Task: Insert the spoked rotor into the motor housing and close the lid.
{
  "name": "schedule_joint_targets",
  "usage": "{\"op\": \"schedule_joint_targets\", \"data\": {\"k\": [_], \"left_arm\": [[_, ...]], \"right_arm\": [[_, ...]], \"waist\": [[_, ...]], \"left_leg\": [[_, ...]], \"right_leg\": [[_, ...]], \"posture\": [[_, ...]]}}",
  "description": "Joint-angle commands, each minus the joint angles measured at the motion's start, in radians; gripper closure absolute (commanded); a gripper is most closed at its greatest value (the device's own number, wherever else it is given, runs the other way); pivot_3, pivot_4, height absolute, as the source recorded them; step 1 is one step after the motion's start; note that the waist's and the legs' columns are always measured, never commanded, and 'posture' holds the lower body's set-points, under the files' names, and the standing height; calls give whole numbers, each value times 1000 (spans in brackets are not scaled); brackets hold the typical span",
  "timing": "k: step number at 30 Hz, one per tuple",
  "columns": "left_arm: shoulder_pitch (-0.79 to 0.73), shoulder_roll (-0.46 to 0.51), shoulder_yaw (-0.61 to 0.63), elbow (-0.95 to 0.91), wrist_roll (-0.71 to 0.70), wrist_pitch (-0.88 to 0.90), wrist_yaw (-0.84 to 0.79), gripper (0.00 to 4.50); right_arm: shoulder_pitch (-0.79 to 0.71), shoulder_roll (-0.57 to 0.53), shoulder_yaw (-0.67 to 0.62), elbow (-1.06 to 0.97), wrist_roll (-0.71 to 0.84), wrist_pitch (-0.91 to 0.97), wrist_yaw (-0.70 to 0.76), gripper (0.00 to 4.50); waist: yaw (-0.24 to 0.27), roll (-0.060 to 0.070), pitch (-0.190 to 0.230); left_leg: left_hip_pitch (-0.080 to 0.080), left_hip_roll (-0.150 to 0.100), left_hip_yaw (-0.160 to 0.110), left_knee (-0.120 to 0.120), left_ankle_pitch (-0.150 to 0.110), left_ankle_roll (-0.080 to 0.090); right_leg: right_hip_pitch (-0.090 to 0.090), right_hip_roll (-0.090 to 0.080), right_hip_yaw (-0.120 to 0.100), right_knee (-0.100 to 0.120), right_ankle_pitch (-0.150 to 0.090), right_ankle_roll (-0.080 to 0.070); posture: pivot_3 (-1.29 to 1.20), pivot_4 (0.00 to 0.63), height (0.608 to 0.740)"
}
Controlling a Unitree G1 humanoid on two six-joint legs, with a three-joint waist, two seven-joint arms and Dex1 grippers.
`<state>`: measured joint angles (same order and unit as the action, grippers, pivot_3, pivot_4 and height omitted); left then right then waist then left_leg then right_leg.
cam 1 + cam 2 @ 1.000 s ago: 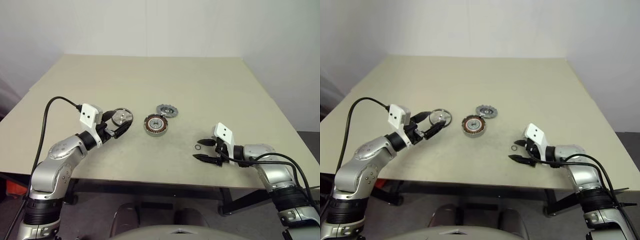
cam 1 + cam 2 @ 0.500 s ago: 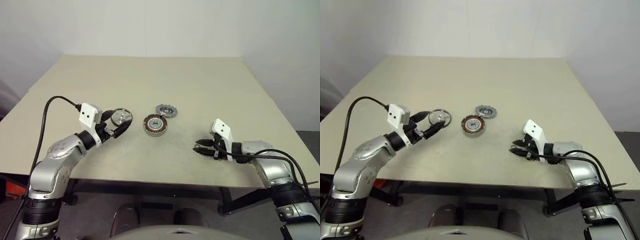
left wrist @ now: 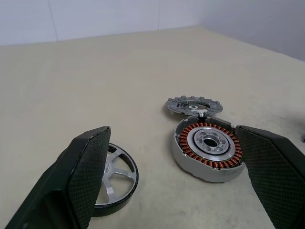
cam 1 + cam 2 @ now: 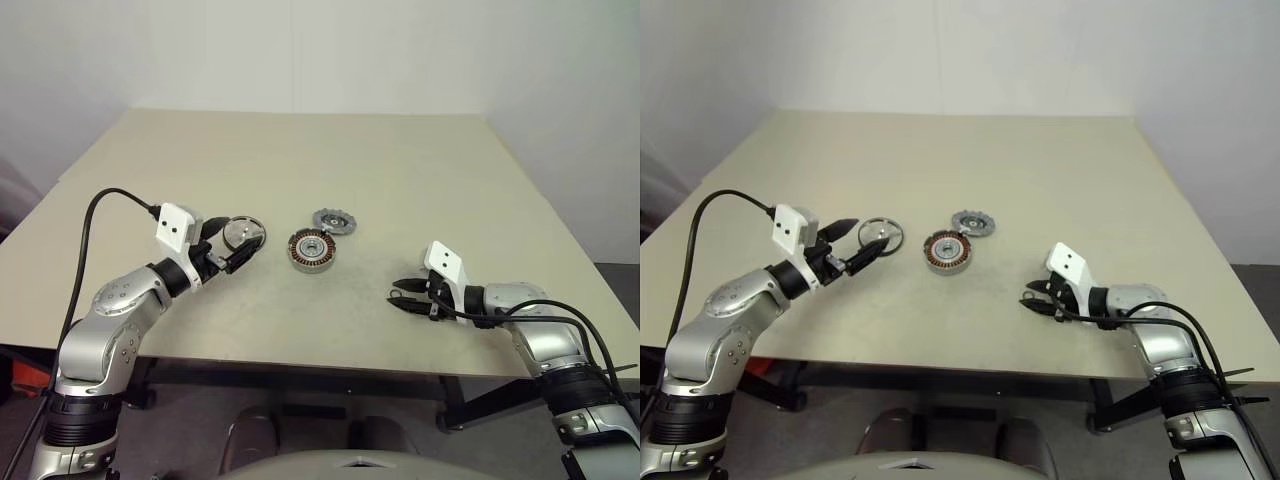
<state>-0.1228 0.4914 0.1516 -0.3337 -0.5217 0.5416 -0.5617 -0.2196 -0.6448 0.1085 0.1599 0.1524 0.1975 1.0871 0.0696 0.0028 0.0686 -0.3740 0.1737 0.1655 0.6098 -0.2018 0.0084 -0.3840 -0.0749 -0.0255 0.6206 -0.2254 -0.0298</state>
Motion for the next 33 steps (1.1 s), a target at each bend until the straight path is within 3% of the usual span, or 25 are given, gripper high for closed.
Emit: {"op": "schedule_joint_targets", "data": {"k": [1,19,23,33], "left_arm": [[-18,11,21,-22,5,-24,-1,0],[-29,21,29,-15,1,-24,-3,0],[-31,21,29,-14,1,-24,-3,0],[-32,20,27,-15,1,-24,-2,0]], "right_arm": [[-7,-16,16,-52,-14,21,-5,2699],[-41,22,46,51,-34,10,-25,2699],[-46,20,46,72,-39,-5,-28,3816],[-68,25,58,84,-45,-17,-36,3816]], "waist": [[0,0,0],[-7,0,0],[-6,-1,0],[-7,-1,-1]], "left_leg": [[0,0,0,0,0,0],[8,1,0,0,0,-1],[8,1,0,0,0,-1],[9,1,0,0,0,-1]], "right_leg": [[0,0,0,0,0,0],[6,0,0,0,-3,6],[7,0,0,0,-4,6],[7,0,0,-1,-4,6]], "posture": [[0,0,740],[0,0,740],[0,0,740],[0,0,740]]}}
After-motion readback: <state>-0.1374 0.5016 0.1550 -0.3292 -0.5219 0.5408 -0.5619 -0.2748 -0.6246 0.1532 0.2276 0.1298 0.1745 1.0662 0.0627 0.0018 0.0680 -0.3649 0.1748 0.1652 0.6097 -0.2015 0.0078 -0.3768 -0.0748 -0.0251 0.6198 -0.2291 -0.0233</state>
